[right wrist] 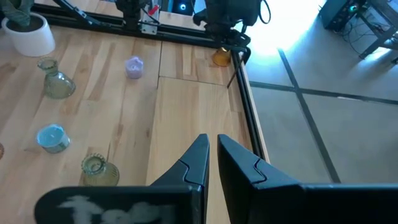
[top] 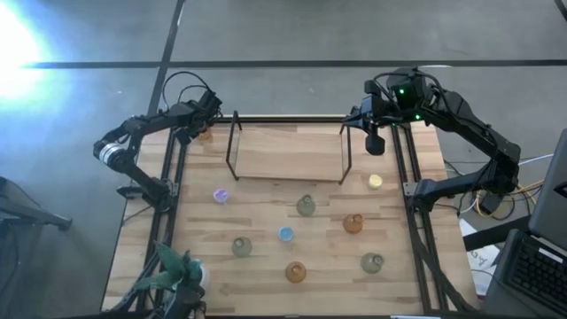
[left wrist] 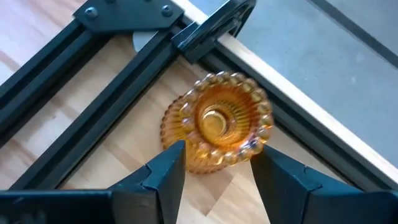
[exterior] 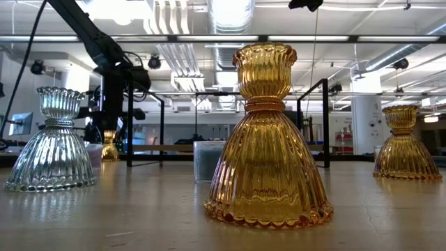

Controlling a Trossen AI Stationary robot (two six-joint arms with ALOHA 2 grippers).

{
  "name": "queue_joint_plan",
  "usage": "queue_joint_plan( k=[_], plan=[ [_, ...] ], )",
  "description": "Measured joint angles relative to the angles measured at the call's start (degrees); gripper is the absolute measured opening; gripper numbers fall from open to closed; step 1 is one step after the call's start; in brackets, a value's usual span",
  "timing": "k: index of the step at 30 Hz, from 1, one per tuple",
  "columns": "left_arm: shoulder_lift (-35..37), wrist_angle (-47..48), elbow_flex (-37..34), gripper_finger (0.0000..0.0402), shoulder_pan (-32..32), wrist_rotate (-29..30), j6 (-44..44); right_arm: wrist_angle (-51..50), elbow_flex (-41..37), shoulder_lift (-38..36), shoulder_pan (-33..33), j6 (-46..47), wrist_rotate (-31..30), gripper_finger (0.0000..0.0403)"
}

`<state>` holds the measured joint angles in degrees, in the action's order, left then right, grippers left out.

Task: Pick & Place candle stick holders
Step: Put the top left yellow glass candle holder on the shelf

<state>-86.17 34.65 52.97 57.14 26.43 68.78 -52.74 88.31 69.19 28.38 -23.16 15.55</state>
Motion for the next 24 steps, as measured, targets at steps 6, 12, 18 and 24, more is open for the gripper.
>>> queue_joint_plan(
  k=[6, 12, 18, 24],
  plan=[
    [0.0, -2.1, 0.0, 0.0183, 0.0, 2.1, -1.7, 0.3, -0.8, 0.0, 0.0, 0.0, 0.0, 0.0027],
    [0.0, -2.1, -0.1, 0.0183, 0.0, 3.3, -1.9, 0.4, -0.8, 0.0, 0.0, 0.0, 0.0, 0.0027],
    [-0.3, -2.7, -0.3, 0.0183, 0.1, 4.1, -3.1, 0.6, -0.8, 0.0, 0.0, 0.0, 0.0, 0.0027],
    [-2.0, -4.0, -0.6, 0.0183, 0.1, 4.3, -3.1, 0.6, -0.8, 0.0, 0.0, 0.0, 0.0, 0.0027]
  ],
)
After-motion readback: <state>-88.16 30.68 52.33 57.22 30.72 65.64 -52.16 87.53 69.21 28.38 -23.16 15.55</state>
